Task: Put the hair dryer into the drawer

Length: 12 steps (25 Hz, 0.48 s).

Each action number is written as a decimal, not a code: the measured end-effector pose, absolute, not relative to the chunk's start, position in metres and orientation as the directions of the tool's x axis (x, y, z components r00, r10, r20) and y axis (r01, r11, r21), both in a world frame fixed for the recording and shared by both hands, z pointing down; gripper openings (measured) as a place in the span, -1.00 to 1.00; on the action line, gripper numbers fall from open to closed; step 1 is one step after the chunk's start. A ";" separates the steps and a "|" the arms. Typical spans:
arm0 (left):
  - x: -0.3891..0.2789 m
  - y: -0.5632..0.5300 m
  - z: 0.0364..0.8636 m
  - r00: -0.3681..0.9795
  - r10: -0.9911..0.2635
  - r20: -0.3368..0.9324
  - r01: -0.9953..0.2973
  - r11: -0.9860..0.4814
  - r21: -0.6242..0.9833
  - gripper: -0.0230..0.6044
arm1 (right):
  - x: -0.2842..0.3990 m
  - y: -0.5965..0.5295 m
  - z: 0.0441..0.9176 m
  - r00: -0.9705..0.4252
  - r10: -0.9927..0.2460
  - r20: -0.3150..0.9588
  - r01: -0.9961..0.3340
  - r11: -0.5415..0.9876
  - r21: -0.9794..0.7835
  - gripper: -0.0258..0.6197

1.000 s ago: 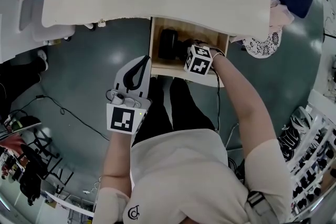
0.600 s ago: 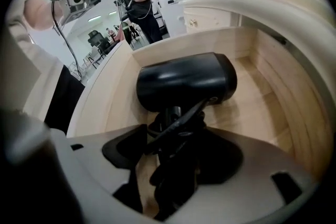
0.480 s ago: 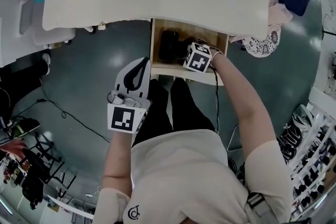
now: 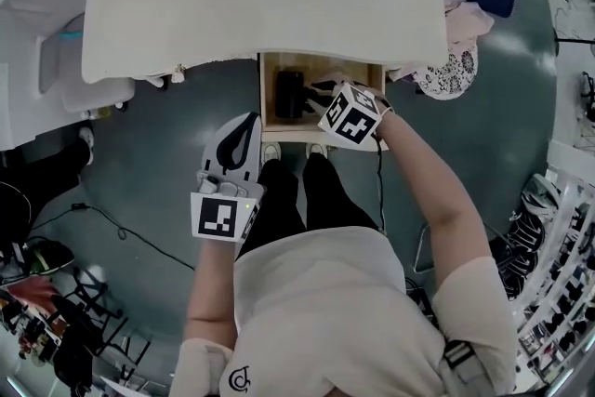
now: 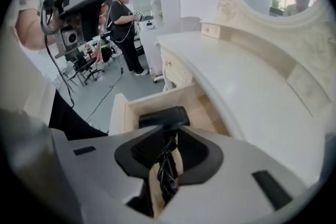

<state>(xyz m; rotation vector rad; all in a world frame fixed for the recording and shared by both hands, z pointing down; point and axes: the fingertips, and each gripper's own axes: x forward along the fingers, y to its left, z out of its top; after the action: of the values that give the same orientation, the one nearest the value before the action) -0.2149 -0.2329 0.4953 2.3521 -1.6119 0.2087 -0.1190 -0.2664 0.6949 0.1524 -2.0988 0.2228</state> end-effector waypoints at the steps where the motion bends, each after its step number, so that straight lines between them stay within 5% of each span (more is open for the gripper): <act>1: -0.215 -0.235 0.489 0.364 -0.892 0.269 -0.931 -0.336 0.146 -0.89 | -0.120 -0.270 0.682 -0.533 -0.051 0.844 -0.233 0.968 -0.089 -0.72; 3: -0.217 -0.236 0.481 0.362 -0.892 0.272 -0.932 -0.339 0.130 -0.89 | -0.121 -0.278 0.653 -0.578 -0.118 0.808 -0.308 0.948 -0.082 -0.90; 12: -0.217 -0.242 0.440 0.378 -0.893 0.245 -0.925 -0.377 0.052 -0.89 | -0.104 -0.305 0.483 -0.735 -0.519 0.437 -0.580 0.815 -0.007 -0.90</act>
<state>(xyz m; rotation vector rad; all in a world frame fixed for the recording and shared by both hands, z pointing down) -0.2167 -0.2423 0.4396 2.4529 -1.6368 0.2625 -0.1041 -0.3054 0.4826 0.8214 -2.5785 0.1980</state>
